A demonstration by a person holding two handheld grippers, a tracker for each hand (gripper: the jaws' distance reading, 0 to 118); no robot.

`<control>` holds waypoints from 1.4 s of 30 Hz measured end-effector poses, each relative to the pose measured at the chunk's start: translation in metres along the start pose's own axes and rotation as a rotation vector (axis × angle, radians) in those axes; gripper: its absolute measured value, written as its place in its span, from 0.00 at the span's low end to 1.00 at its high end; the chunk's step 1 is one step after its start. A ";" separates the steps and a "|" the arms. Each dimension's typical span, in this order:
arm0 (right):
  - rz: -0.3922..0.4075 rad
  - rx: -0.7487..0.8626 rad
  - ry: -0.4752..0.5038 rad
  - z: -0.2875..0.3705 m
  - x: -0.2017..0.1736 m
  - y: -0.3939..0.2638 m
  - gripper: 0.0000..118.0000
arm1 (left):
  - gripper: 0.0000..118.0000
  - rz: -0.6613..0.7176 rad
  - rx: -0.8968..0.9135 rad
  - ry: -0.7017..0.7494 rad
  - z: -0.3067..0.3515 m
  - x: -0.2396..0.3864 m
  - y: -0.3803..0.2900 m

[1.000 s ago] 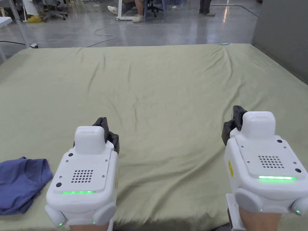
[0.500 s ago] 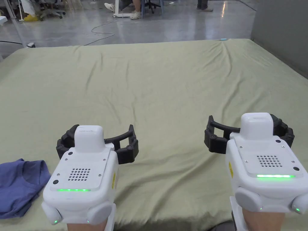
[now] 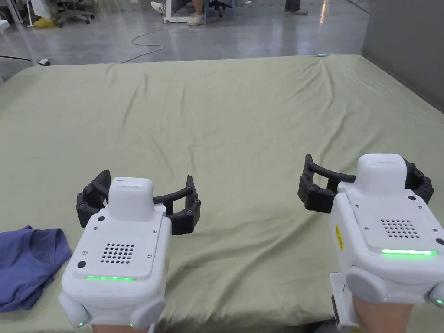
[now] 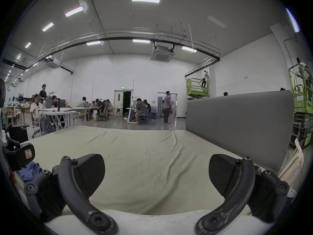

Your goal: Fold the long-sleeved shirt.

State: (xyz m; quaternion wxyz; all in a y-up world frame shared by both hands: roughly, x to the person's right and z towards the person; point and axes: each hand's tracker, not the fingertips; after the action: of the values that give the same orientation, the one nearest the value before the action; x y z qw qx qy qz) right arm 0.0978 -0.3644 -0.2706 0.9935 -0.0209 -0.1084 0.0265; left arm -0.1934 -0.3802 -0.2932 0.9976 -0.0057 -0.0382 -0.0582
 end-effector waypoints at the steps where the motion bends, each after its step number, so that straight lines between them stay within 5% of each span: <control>1: 0.000 0.011 -0.004 0.002 0.000 0.000 1.00 | 1.00 0.001 0.000 -0.001 0.001 0.000 0.000; 12: -0.041 0.047 0.027 0.007 0.009 -0.003 1.00 | 1.00 0.029 0.041 -0.020 0.007 0.005 -0.003; 16: 0.034 0.053 -0.019 0.007 0.003 -0.005 1.00 | 1.00 0.048 0.057 -0.004 0.006 0.000 -0.007; 22: 0.020 0.000 0.037 0.003 0.002 -0.004 1.00 | 1.00 0.043 0.002 0.007 0.006 -0.007 -0.005; 42: 0.059 0.011 -0.001 -0.015 -0.007 -0.002 1.00 | 1.00 0.006 -0.048 -0.056 -0.014 0.001 0.002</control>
State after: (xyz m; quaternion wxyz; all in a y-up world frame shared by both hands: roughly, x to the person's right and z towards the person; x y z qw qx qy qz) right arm 0.0939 -0.3673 -0.2867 0.9924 -0.0186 -0.1083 0.0562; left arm -0.1914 -0.3786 -0.3068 0.9959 -0.0314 -0.0645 -0.0560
